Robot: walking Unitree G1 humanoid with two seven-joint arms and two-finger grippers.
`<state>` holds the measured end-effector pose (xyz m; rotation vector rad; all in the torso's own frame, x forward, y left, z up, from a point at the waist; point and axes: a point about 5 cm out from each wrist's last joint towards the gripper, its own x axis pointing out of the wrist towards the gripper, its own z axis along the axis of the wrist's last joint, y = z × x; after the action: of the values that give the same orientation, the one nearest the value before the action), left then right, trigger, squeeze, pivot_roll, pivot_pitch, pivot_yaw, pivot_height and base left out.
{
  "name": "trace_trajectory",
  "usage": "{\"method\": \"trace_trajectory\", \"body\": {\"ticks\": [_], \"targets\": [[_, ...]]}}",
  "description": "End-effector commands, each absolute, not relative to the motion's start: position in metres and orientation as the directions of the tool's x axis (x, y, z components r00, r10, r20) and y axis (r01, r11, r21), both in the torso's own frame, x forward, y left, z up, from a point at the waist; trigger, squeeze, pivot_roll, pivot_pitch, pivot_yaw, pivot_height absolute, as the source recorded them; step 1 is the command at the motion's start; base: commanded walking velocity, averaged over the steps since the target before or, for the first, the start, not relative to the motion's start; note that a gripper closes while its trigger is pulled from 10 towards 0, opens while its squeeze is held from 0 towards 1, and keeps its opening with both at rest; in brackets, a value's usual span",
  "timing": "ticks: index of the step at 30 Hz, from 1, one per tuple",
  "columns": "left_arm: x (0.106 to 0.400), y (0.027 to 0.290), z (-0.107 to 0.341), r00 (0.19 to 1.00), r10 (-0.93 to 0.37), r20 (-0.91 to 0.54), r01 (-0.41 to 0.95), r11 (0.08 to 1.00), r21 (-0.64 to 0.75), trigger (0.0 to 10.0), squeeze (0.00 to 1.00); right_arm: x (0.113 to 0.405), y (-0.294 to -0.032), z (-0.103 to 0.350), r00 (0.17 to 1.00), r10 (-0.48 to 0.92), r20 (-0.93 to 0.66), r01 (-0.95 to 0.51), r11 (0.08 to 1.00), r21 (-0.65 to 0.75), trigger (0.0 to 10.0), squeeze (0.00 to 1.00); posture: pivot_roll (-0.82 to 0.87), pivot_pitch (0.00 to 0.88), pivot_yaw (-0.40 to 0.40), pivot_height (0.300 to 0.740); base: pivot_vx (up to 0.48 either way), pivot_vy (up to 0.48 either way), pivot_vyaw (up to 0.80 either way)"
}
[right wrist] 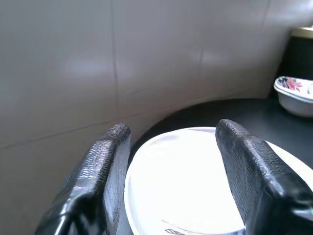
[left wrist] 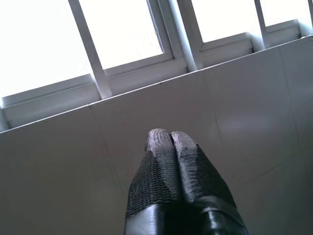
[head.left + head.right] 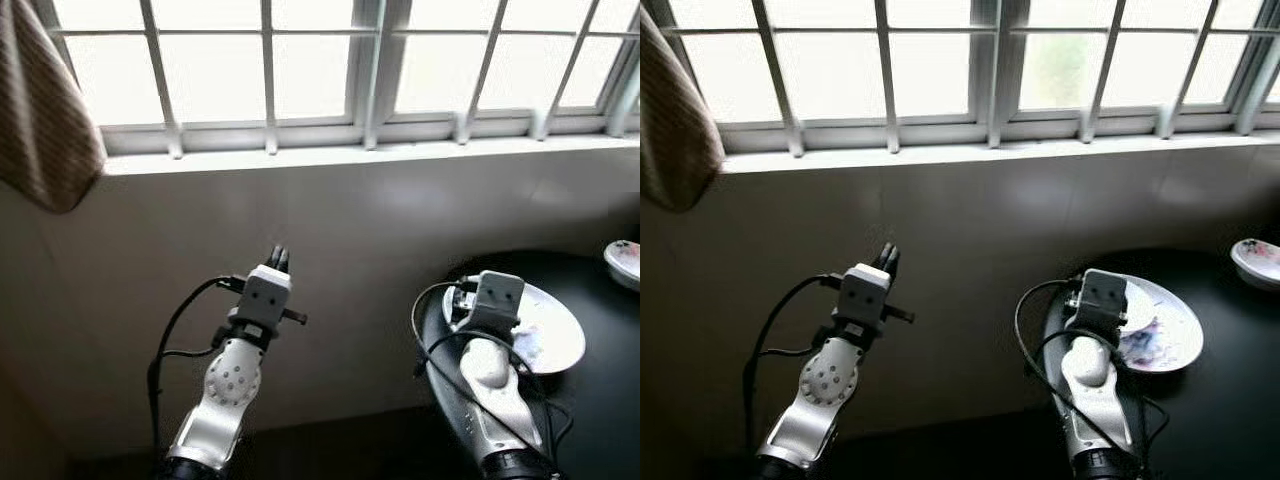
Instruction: Kitchen organization
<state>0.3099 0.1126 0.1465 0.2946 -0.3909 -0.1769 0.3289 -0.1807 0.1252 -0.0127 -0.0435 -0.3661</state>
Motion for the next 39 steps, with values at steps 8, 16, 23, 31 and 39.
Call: {"method": "trace_trajectory", "body": {"ticks": [8,16,23,31,39], "targets": [[0.31,0.112,0.146,0.91,-0.229,0.345,0.122,0.944,0.306,10.0,0.0,0.33,-0.176,0.13,0.941,-0.33,0.073,0.333,0.942,-0.041,10.0,0.0,0.02,0.0,-0.001,0.74,0.0,0.0,-0.3],[0.31,0.112,0.145,0.912,-0.227,0.342,0.12,0.945,0.305,10.0,0.0,0.333,-0.182,0.125,0.935,-0.354,0.022,0.355,0.935,-0.002,10.0,0.0,0.02,0.0,-0.006,0.74,0.0,0.0,-0.3],[0.31,0.111,0.144,0.913,-0.226,0.339,0.12,0.945,0.305,10.0,0.0,0.338,-0.194,0.121,0.928,-0.37,-0.033,0.371,0.928,0.026,10.0,0.0,0.02,0.0,-0.008,0.74,0.0,0.0,-0.8],[0.31,0.111,0.143,0.914,-0.224,0.337,0.118,0.944,0.307,10.0,0.0,0.35,-0.201,0.117,0.949,-0.29,-0.124,0.301,0.95,0.082,10.0,0.0,0.02,0.0,-0.008,0.74,0.0,0.0,-0.3],[0.31,0.112,0.143,0.915,-0.222,0.336,0.115,0.944,0.311,10.0,0.0,0.359,-0.195,0.116,0.967,-0.199,-0.156,0.221,0.965,0.138,10.0,0.0,0.02,0.0,-0.009,0.74,0.0,0.0,0.0]]}}
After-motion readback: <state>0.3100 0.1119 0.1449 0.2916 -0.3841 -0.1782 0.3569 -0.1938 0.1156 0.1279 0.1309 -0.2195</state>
